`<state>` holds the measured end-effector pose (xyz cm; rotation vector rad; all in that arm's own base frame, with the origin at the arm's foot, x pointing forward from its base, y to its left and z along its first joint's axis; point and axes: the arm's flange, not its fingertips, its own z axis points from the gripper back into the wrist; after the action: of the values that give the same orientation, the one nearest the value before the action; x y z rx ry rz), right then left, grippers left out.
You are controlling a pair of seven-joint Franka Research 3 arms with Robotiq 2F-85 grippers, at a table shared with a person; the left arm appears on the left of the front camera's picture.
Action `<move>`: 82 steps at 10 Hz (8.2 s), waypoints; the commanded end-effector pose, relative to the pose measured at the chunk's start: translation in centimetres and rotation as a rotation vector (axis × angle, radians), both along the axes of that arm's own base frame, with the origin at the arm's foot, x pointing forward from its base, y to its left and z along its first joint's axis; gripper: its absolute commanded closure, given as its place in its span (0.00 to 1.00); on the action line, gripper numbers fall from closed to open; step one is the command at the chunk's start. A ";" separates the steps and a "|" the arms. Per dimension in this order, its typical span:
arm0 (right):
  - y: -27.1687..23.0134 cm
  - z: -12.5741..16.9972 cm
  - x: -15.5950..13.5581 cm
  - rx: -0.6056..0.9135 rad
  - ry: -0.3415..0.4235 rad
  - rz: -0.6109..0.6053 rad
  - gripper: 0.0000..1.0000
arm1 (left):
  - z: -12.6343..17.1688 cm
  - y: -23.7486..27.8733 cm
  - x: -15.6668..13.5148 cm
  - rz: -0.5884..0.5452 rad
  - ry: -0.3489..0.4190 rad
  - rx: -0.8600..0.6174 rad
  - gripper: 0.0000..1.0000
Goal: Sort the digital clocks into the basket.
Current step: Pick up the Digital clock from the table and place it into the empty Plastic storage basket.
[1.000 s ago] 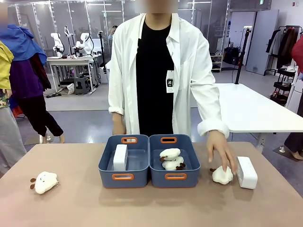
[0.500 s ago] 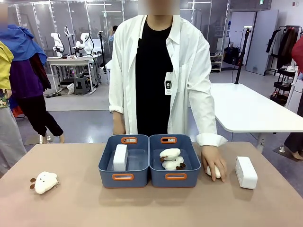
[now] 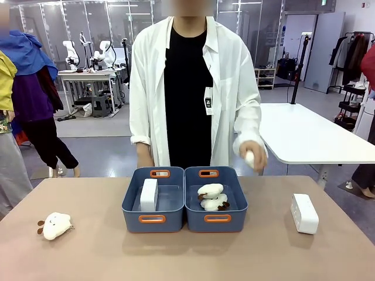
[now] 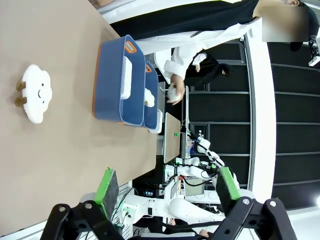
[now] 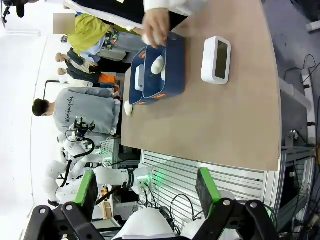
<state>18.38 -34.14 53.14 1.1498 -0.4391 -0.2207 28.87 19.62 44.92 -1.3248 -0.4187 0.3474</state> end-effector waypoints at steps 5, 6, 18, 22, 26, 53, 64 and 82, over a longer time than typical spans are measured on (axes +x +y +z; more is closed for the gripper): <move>9.6 2.6 6.1 -0.366 0.185 0.122 0.00 | 0.3 0.1 -0.5 -0.010 0.001 -0.007 0.00; 11.2 2.2 7.0 -0.419 0.200 0.130 0.00 | 0.3 0.1 -0.5 -0.010 0.001 -0.007 0.00; 32.4 -13.5 21.6 -0.993 0.138 0.148 0.00 | 0.3 0.1 -0.5 -0.010 0.001 -0.007 0.00; 34.5 -16.3 25.3 -1.050 0.178 -0.028 0.00 | 0.3 0.1 -0.5 -0.010 0.001 -0.007 0.00; 34.2 -18.2 27.6 -1.037 0.194 -0.052 0.00 | 0.3 0.1 -0.5 -0.010 0.001 -0.007 0.00; 41.5 -0.4 24.6 -0.892 -0.053 0.522 0.49 | 0.3 0.1 -0.5 -0.010 0.001 -0.007 0.00; 20.6 -0.3 8.6 -0.564 -0.048 0.032 0.49 | 0.3 0.1 -0.5 -0.010 0.001 -0.007 0.00; 40.5 5.0 21.4 -0.805 -0.171 0.574 0.49 | 0.3 0.1 -0.5 -0.010 0.001 -0.007 0.00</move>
<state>37.61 3.61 56.99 0.5258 -0.2932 0.4955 28.82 19.56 44.90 -1.3257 -0.4152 0.3472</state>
